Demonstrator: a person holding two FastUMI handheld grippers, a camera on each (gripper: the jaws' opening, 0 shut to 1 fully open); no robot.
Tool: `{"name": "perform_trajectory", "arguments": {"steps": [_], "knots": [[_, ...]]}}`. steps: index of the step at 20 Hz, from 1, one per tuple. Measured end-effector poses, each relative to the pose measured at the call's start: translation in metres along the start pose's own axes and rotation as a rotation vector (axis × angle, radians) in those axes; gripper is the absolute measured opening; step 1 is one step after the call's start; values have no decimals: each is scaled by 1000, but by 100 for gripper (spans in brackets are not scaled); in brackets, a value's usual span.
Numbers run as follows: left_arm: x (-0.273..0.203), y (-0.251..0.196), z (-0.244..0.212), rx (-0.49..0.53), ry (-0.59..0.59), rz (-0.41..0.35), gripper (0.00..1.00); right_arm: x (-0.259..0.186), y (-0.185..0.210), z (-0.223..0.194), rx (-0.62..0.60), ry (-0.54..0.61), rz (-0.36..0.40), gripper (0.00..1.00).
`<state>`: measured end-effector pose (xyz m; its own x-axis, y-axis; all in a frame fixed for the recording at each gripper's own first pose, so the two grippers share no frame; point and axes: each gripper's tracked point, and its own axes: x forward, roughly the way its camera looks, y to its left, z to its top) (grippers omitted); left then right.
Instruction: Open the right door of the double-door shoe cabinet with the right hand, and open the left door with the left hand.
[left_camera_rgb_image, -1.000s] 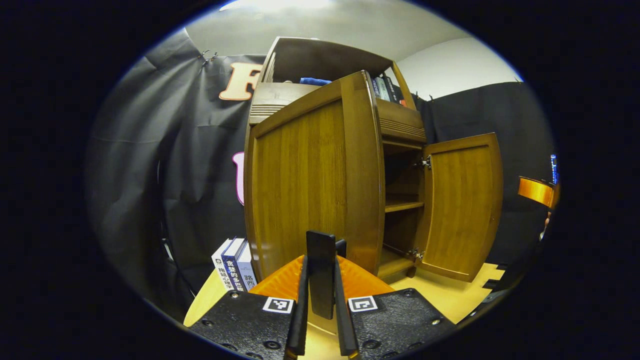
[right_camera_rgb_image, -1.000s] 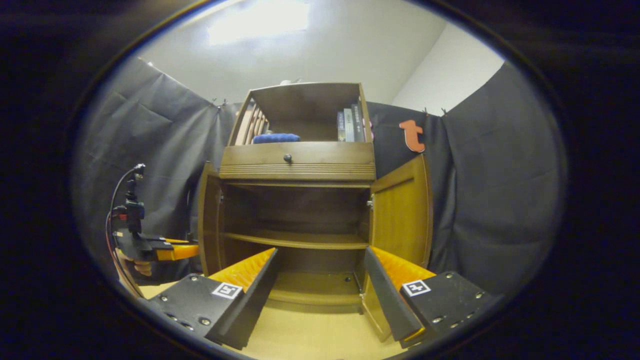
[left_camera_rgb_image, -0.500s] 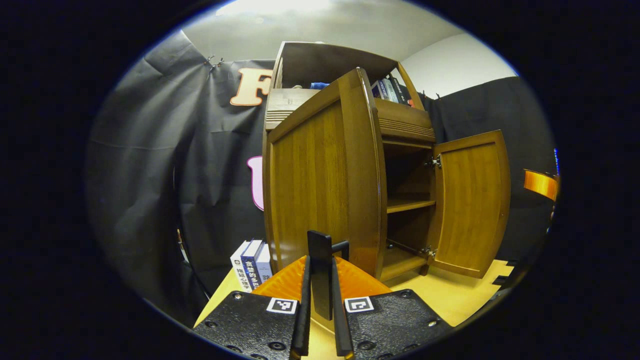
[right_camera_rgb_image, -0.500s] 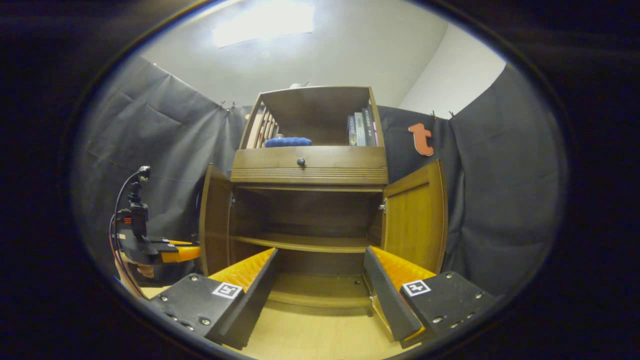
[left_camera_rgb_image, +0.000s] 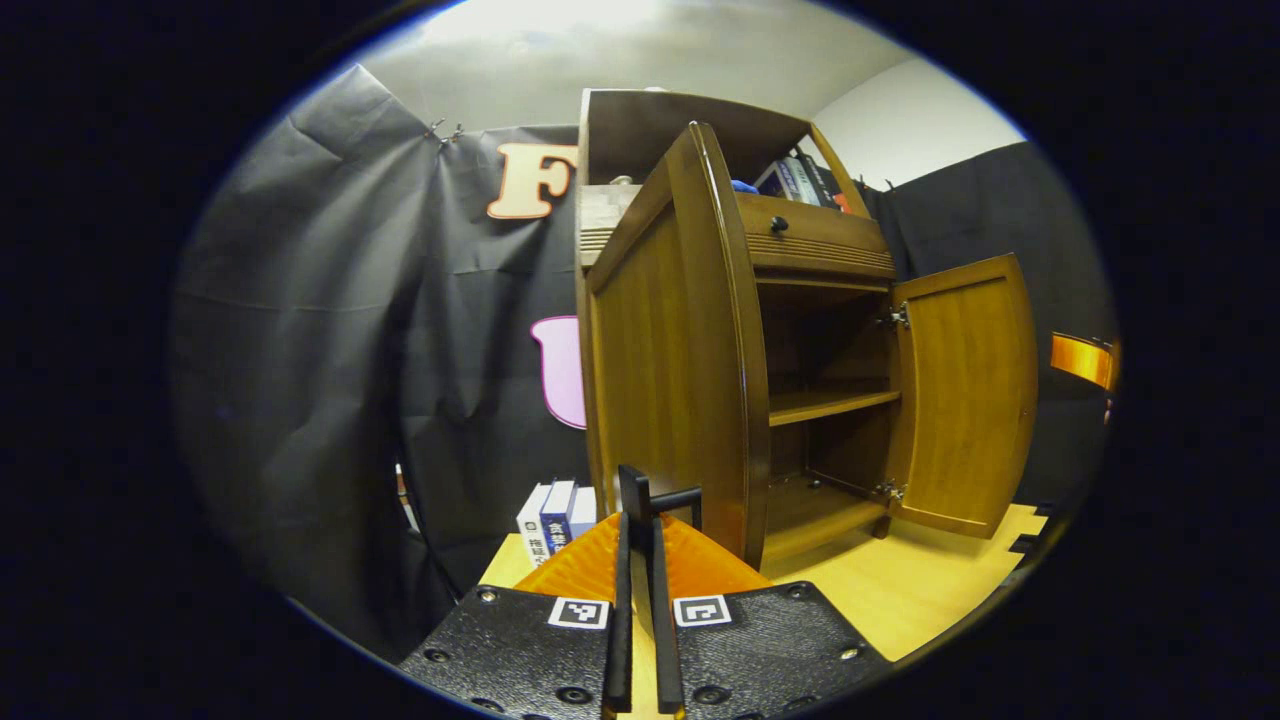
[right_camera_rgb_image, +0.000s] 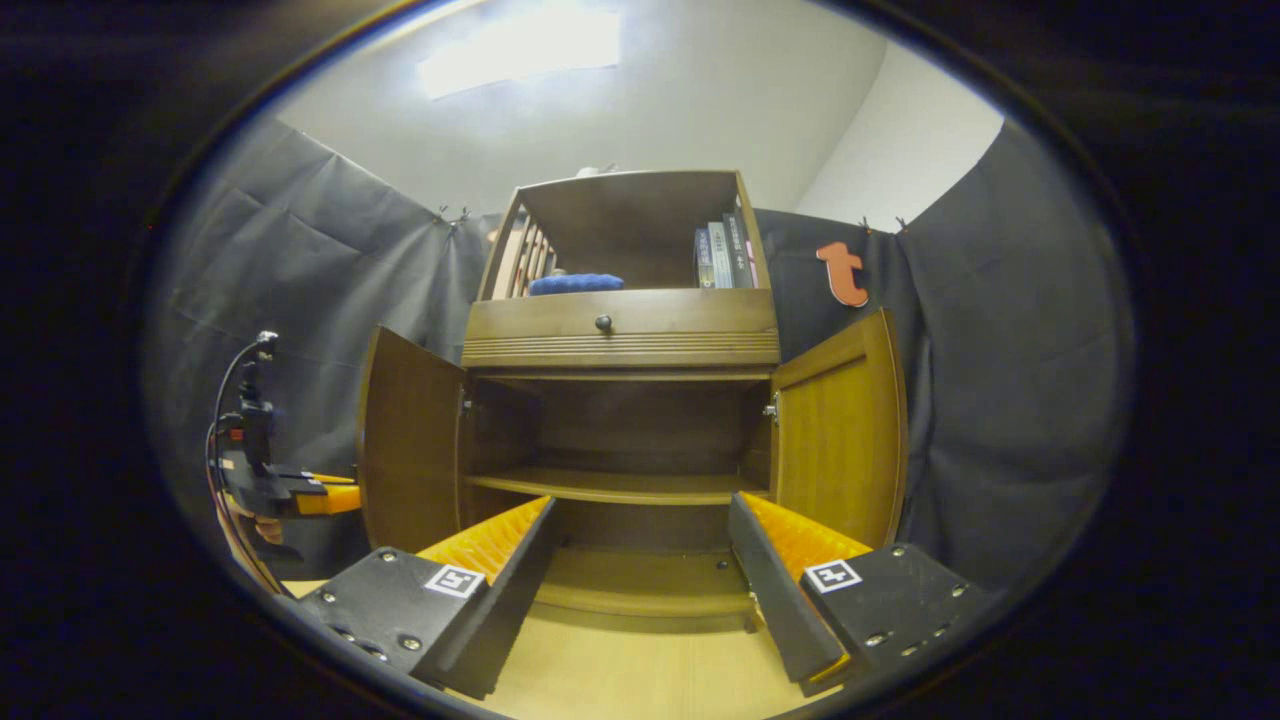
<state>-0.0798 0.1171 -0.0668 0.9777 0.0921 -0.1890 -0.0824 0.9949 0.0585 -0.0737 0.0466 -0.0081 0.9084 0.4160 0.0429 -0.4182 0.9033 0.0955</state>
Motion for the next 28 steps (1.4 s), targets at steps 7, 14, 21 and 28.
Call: {"name": "perform_trajectory", "arguments": {"steps": [7,14,21,28], "knots": [[-1,55,-6,3,-3,38,5,2,12,2,-5,-3,15,100],[0,66,-4,-75,10,-135,5,5,15,6,-7,-4,10,100],[-3,65,-4,-93,29,-192,6,3,14,10,-14,-6,0,100],[-12,59,-7,-74,28,-176,6,4,14,5,-11,7,6,99]]}}
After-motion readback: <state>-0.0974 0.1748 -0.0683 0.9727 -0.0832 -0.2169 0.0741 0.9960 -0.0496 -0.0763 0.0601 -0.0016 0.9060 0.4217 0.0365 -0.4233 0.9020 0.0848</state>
